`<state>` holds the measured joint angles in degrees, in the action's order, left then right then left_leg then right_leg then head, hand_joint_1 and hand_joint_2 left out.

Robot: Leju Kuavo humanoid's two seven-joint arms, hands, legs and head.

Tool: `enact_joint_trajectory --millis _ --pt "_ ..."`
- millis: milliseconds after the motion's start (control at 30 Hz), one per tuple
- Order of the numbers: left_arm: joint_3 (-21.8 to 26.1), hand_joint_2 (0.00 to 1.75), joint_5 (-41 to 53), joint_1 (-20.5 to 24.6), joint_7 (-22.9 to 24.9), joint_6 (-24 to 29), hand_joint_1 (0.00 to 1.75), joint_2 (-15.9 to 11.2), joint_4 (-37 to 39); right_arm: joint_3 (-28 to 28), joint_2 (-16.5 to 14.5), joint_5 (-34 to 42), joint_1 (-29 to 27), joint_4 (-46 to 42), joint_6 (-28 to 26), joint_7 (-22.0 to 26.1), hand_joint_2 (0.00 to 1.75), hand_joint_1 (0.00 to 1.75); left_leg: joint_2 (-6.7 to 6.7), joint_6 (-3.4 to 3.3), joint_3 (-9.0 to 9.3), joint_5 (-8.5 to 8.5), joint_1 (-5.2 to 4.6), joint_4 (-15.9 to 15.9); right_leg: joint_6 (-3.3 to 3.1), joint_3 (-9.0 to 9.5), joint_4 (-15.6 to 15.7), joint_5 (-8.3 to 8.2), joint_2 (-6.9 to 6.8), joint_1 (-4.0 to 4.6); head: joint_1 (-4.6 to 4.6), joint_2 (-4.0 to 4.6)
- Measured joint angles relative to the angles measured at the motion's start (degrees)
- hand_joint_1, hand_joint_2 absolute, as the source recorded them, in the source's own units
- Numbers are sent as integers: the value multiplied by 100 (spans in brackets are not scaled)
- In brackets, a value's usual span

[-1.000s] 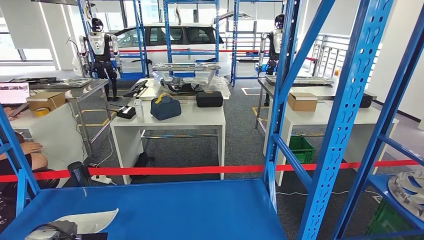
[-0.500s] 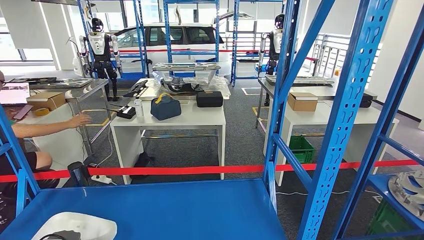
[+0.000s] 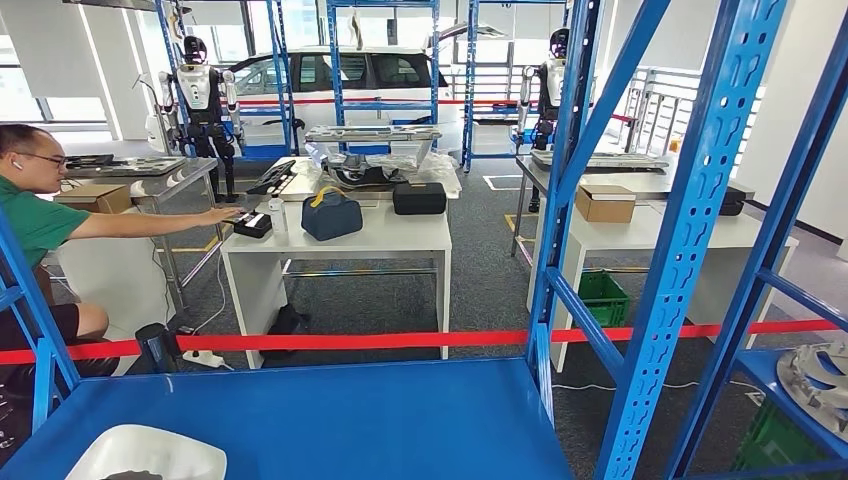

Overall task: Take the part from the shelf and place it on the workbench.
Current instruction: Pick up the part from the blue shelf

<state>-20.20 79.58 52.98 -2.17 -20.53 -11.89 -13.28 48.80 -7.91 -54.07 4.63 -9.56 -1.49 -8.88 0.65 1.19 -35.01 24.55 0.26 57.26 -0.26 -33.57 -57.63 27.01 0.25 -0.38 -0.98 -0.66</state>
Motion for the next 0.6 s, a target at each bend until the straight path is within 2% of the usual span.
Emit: enact_joint_trajectory --millis 133,267,367,500,600 --pt "73 175 -481 -1 -73 379 0 23 -3 4 0 5 0 -1 -8 2 175 0 0 0 2 0 0 0 0 2 0 1 0 0 0 0" --pt "273 0 -850 5 -151 528 0 55 -3 13 0 5 -1 -1 -16 3 175 0 -1 0 4 0 0 0 0 3 0 0 0 0 0 0" --pt "426 0 -1164 0 -351 705 0 68 -11 32 0 5 -2 -1 -17 8 175 0 -1 0 6 0 1 0 0 3 -1 0 0 1 0 0" --pt "953 0 -1867 27 -809 1290 0 86 -67 52 0 5 -1 -1 -20 12 175 0 -2 0 5 1 3 0 0 3 -2 0 0 3 0 0" --pt "1260 0 -2015 75 -899 1442 0 89 -109 80 0 4 -3 -1 -29 12 175 0 -5 2 6 2 3 0 0 2 -2 1 2 3 0 0"
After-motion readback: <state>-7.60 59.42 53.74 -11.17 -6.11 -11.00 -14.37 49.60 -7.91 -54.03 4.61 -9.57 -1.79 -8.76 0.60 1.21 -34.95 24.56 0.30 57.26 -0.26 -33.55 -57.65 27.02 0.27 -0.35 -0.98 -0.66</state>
